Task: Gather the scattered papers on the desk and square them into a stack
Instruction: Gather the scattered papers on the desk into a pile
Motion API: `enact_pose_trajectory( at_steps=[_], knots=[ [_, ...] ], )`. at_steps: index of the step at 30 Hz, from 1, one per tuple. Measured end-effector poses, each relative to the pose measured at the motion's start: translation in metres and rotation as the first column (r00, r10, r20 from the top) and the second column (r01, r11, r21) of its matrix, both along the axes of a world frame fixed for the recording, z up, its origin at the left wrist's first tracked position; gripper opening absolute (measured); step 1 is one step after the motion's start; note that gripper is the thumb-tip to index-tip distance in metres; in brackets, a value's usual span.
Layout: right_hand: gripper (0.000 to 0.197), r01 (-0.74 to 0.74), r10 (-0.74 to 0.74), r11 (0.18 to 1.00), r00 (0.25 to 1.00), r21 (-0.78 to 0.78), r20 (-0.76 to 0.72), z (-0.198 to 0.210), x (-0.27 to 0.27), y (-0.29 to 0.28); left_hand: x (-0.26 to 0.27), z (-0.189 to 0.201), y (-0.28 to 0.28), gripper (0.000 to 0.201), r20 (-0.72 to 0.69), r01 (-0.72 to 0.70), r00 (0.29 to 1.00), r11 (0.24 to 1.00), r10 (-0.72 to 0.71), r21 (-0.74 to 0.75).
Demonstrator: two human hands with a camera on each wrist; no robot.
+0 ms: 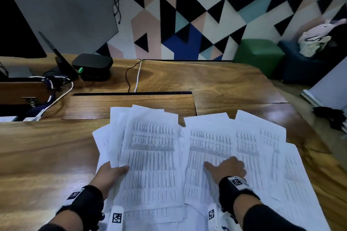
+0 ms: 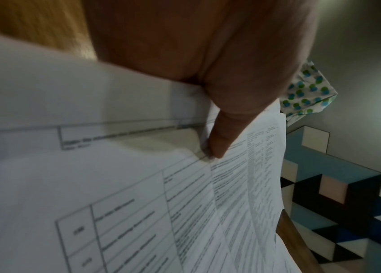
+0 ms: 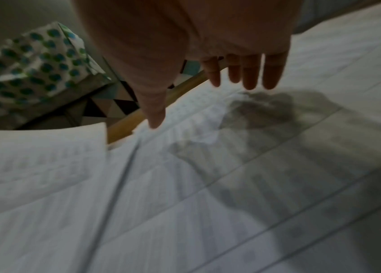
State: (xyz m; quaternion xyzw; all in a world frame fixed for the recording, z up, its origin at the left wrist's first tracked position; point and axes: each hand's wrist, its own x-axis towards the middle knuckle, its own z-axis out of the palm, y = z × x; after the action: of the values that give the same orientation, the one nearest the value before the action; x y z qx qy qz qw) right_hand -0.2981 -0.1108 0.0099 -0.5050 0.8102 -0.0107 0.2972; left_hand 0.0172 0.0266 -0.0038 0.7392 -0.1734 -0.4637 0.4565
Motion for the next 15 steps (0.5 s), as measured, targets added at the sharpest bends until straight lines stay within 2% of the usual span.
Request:
enact_pose_trajectory(
  at_steps=[3,5,7,11,14,15],
  knots=[
    [0.109,0.045,-0.028,0.99,0.992,0.131,-0.124,-0.002,-0.022,0.0,-0.008,0.002,-0.006,0.02,0.042,0.02,0.999,1.0,-0.02,0.003],
    [0.105,0.045,-0.019,0.986,0.986,0.159,-0.163,-0.009,-0.025,-0.002,-0.015,0.005,-0.009,0.02,0.047,0.029,0.998,1.0,-0.029,0.007],
    [0.098,0.067,-0.044,0.982,0.99,0.176,-0.132,-0.016,-0.028,-0.005,-0.021,0.006,-0.012,0.021,0.056,0.033,0.998,0.999,-0.033,0.005],
    [0.056,0.022,-0.019,0.988,1.0,0.156,-0.018,-0.031,-0.042,-0.009,-0.03,0.007,-0.015,0.021,0.076,0.05,0.996,0.999,-0.049,-0.004],
    [0.019,-0.019,0.005,0.996,0.986,0.082,0.166,-0.012,-0.045,-0.003,-0.034,0.006,-0.018,0.02,0.065,0.06,0.996,0.998,-0.06,0.003],
    [0.018,-0.03,0.019,0.999,0.973,0.041,0.229,-0.008,-0.049,-0.001,-0.035,0.005,-0.018,0.019,0.058,0.063,0.996,0.998,-0.064,0.006]
  ],
)
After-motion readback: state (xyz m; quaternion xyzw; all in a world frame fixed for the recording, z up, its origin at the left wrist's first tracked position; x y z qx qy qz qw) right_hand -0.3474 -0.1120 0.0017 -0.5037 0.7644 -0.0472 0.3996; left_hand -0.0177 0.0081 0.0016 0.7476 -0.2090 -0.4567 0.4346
